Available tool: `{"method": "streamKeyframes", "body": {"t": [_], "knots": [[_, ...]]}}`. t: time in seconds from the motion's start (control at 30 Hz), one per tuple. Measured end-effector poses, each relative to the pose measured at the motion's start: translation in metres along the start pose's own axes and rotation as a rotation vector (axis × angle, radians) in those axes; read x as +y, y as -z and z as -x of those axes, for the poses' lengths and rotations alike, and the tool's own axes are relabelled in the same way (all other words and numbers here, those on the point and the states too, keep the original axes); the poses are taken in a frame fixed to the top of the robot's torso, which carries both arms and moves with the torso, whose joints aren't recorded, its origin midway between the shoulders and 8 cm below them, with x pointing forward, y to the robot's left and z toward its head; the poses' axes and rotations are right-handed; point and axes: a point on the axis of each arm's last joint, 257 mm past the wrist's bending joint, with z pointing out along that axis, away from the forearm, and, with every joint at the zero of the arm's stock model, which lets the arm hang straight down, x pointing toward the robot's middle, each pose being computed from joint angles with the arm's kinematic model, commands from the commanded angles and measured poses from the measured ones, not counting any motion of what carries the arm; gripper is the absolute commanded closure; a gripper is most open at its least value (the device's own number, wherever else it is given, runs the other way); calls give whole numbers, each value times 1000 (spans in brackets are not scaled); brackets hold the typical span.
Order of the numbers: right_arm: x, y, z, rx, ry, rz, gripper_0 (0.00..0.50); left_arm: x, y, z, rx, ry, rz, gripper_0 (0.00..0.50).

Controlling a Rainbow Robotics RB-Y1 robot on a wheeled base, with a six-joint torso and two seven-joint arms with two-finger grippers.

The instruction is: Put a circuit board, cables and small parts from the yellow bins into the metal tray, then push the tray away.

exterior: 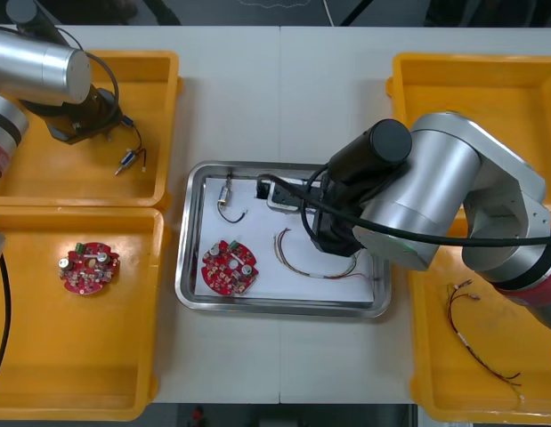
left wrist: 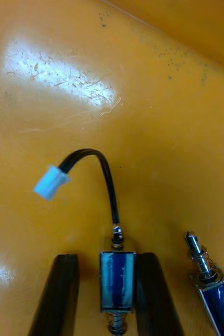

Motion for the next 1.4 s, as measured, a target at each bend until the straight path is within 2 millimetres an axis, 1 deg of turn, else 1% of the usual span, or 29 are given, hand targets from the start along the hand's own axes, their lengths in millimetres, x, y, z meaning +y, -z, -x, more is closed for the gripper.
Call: {"method": "streamKeyframes", "body": {"t": [0.17, 0.33, 0.43, 0.53, 0.7, 0.73, 0.77, 0.8, 0.83, 0.87, 0.9, 1.13, 1.27, 1.33, 1.4], "knots": [[-4, -22, -10, 14, -1, 8, 500, -1, 0, 0, 1, 1, -2, 500], [-7, -39, -18, 23, 59, 15, 500, 1, 5, -6, 28, -12, 20, 500], [-7, -48, -22, 25, 52, 15, 500, 3, 15, -12, 62, -26, 47, 500], [-7, -55, -28, 40, 50, 13, 500, -1, 28, -12, 80, -26, 45, 500], [-10, -58, -33, 59, 56, -2, 500, -4, 52, -10, 107, -51, 43, 500], [-10, -58, -33, 59, 56, -2, 468, -3, 57, -10, 113, -61, 51, 500], [-10, -58, -33, 59, 56, -3, 468, -2, 62, -11, 119, -73, 58, 500], [-10, -58, -33, 59, 57, -3, 241, -1, 68, -11, 120, -90, 64, 500], [-11, -58, -33, 59, 57, -3, 241, 0, 73, -13, 122, -109, 67, 500], [-11, -58, -33, 59, 57, -3, 28, 0, 78, -14, 121, -129, 65, 500], [-11, -59, -33, 58, 56, -4, 0, 0, 83, -16, 125, -150, 63, 500], [-15, -58, -27, 42, 59, -16, 0, 7, 111, -39, 158, -296, 68, 500], [-16, -56, -23, 33, 60, -11, 0, 4, 129, -50, 156, -337, 61, 500], [-13, -55, -21, 32, 55, 5, 0, 0, 139, -57, 156, -361, 50, 500], [-9, -52, -23, 51, 44, 28, 0, -5, 146, -60, 146, -381, 30, 500]]}}
